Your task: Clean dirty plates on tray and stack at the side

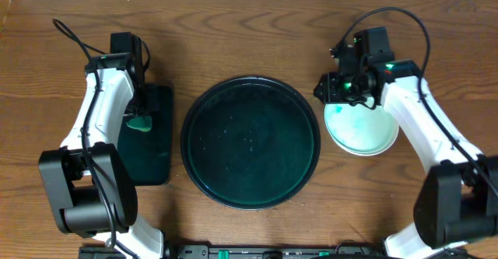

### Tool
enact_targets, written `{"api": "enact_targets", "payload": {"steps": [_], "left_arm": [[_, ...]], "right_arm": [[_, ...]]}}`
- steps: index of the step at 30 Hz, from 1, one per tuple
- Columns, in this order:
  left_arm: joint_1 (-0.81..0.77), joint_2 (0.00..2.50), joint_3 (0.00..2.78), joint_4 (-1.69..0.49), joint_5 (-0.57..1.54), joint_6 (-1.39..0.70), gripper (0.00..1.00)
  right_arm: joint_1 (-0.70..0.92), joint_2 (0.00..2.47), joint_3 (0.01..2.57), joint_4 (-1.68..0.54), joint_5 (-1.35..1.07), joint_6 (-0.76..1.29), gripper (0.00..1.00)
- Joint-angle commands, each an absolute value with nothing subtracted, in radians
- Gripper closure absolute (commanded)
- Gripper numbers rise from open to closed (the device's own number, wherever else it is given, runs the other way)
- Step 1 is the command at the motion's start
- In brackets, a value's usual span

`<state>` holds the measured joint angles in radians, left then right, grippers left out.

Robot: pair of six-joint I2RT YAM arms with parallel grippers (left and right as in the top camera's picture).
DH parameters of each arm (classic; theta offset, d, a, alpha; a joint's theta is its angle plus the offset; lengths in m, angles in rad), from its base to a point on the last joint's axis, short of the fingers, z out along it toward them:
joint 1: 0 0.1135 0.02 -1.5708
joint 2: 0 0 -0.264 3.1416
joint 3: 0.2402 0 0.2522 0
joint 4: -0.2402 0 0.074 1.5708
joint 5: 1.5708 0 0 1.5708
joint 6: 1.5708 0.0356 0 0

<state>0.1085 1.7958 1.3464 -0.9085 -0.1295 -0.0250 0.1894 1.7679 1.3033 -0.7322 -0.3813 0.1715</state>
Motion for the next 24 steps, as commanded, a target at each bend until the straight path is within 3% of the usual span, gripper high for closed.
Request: {"api": "enact_targets", "payload": {"steps": [1, 6, 18, 24], "left_arm": [[0.111, 1.803, 1.339, -0.907, -0.143, -0.011, 0.93], [0.111, 1.803, 1.339, -0.921, -0.139, -0.016, 0.93], [0.111, 1.803, 1.339, -0.922, -0.139, -0.027, 0.93], [0.111, 1.803, 1.339, -0.922, -0.139, -0.027, 0.93]], "right_arm": [[0.21, 1.815, 1.313, -0.73, -0.461, 0.176, 0.61], [0.207, 1.835, 1.313, -0.761, -0.419, 0.19, 0.66], [0.197, 1.846, 1.31, -0.779, -0.336, 0.189, 0.58], [0.198, 1.871, 1.308, -0.776, -0.325, 0.189, 0.58]]}}
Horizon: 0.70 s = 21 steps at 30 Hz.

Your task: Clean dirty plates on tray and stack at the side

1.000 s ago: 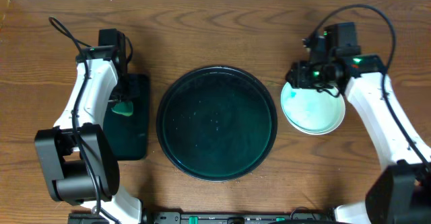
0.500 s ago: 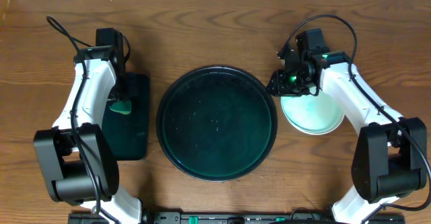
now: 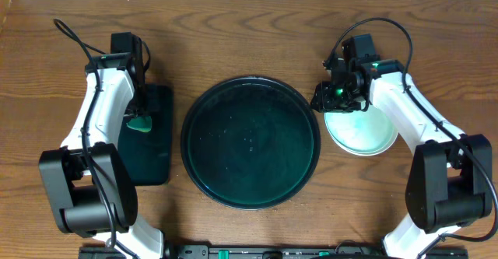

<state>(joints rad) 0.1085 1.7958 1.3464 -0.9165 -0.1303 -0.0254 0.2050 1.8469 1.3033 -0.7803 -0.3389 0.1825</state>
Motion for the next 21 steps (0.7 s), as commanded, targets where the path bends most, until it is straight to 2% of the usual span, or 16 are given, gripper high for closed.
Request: {"api": "enact_targets", "payload": {"steps": [1, 9, 21], "left_arm": [[0.111, 1.803, 1.339, -0.922, -0.139, -0.027, 0.93], [0.111, 1.803, 1.339, -0.922, -0.139, -0.027, 0.93], [0.111, 1.803, 1.339, -0.922, -0.139, -0.027, 0.93]], "right_arm": [[0.198, 1.872, 1.308, -0.778, -0.319, 0.189, 0.59], [0.195, 1.872, 1.308, -0.814, -0.17, 0.176, 0.59], [0.191, 1.872, 1.308, -0.817, -0.128, 0.114, 0.57]]}}
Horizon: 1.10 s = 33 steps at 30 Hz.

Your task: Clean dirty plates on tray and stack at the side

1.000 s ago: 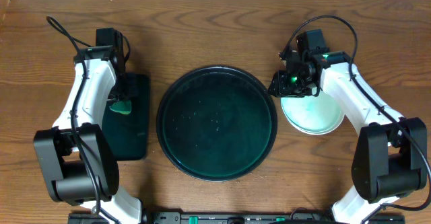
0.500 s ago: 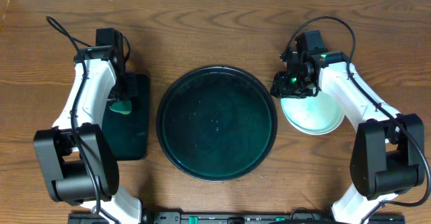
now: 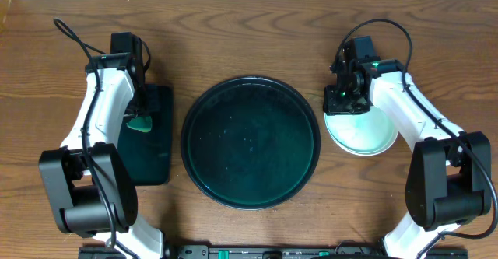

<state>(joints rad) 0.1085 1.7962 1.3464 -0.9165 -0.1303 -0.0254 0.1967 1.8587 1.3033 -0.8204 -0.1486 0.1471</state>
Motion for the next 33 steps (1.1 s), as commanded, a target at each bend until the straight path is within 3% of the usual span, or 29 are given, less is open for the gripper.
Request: {"api": "enact_targets", "payload": {"steps": [1, 19, 31, 32, 33], "left_arm": [[0.111, 1.803, 1.339, -0.922, -0.139, -0.027, 0.93], [0.111, 1.803, 1.339, -0.929, -0.14, -0.027, 0.92], [0.113, 1.822, 1.29, -0.918, -0.139, -0.027, 0.93], [0.113, 1.822, 1.283, -0.931, -0.139, -0.028, 0.92], [0.113, 1.822, 1.279, -0.945, -0.139, -0.044, 0.84]], "right_arm": [[0.197, 1.872, 1.308, -0.812, -0.128, 0.113, 0.57], [0.232, 1.908, 1.343, -0.874, 0.081, 0.13, 0.58], [0.238, 1.907, 1.641, -1.108, 0.046, 0.133, 0.59], [0.238, 1.907, 1.664, -1.127, 0.046, 0.132, 0.58], [0.238, 1.906, 1.688, -1.147, 0.046, 0.133, 0.59]]}}
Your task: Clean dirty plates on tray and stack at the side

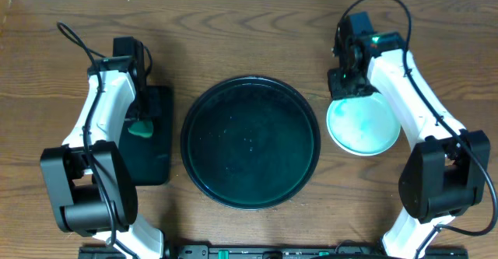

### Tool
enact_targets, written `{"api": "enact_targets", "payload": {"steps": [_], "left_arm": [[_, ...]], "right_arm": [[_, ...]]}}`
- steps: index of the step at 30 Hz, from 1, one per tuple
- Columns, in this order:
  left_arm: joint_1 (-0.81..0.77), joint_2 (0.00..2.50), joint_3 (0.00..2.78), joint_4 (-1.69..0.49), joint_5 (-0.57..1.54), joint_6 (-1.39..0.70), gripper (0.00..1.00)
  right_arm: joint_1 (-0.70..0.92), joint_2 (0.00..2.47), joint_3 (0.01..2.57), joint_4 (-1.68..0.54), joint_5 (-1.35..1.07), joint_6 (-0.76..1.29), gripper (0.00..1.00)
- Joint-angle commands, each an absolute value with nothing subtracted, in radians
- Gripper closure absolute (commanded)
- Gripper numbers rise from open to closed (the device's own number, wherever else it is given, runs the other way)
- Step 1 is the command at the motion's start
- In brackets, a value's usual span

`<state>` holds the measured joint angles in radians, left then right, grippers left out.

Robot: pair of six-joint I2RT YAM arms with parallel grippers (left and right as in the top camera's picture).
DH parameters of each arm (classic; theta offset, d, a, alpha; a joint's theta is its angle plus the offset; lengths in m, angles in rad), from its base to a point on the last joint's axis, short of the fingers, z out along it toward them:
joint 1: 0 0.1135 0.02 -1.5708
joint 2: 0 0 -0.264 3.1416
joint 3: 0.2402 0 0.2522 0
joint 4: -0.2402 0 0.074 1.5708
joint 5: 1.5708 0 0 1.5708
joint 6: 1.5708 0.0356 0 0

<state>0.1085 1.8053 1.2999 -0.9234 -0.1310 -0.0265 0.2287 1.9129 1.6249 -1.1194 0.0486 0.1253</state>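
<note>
A round dark green tray (pixel 249 142) lies in the middle of the table with only specks on it. To its right a pale plate (pixel 364 127) with a teal tint rests on the wood, nothing gripping it. My right gripper (pixel 342 89) hovers at the plate's far left rim with its fingers off the plate; they look parted. On the left, my left gripper (pixel 140 121) is shut on a small green sponge (pixel 141 128) over a dark mat (pixel 152 154).
The dark rectangular mat lies left of the tray under the left arm. Both arms' bases stand at the near edge. A pale wall strip runs along the far edge of the wooden table (pixel 249 33).
My right gripper has moved from over the plate's left part back to its far rim, leaving the whole plate showing. The left gripper and sponge have shifted slightly toward me.
My right gripper was over the pale plate's upper left part beside the tray. It stayed there, shifting a little, at the two later moments. Now it stands back at the plate's far rim and the plate lies alone. The left gripper kept holding the sponge over the mat.
</note>
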Motion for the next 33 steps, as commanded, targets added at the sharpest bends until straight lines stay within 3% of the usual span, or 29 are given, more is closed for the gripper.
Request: {"api": "enact_targets", "payload": {"steps": [1, 2, 6, 8, 10, 20, 22, 24, 25, 33], "left_arm": [[0.113, 1.822, 1.278, -0.962, -0.139, -0.06, 0.83], [0.113, 1.822, 1.278, -0.974, -0.139, -0.07, 0.83], [0.113, 1.815, 1.279, -1.021, -0.119, -0.087, 0.6], [0.113, 1.807, 1.28, -1.036, -0.104, -0.086, 0.42], [0.113, 1.79, 1.282, -1.06, -0.1, -0.086, 0.33], [0.113, 1.586, 1.282, -1.102, 0.156, -0.065, 0.3], [0.113, 1.571, 1.282, -1.101, 0.155, -0.065, 0.3], [0.113, 1.568, 1.282, -1.101, 0.153, -0.065, 0.3], [0.113, 1.568, 1.282, -1.101, 0.153, -0.065, 0.29], [0.113, 1.568, 1.282, -1.101, 0.153, -0.065, 0.29]], "right_arm": [[0.237, 1.906, 1.71, -1.163, 0.046, 0.133, 0.58], [0.236, 1.905, 1.731, -1.179, 0.043, 0.133, 0.58], [0.236, 1.894, 1.803, -1.223, -0.011, 0.11, 0.59], [0.237, 1.877, 1.829, -1.227, -0.067, 0.08, 0.59], [0.237, 1.854, 1.85, -1.224, -0.099, 0.076, 0.58], [0.236, 1.642, 1.871, -1.293, -0.185, 0.039, 0.51], [0.236, 1.574, 1.871, -1.322, -0.14, 0.039, 0.35], [0.236, 1.504, 1.871, -1.339, -0.103, 0.04, 0.08], [0.236, 1.47, 1.871, -1.34, -0.093, 0.04, 0.01], [0.236, 1.251, 1.871, -1.331, -0.086, 0.039, 0.01]]}}
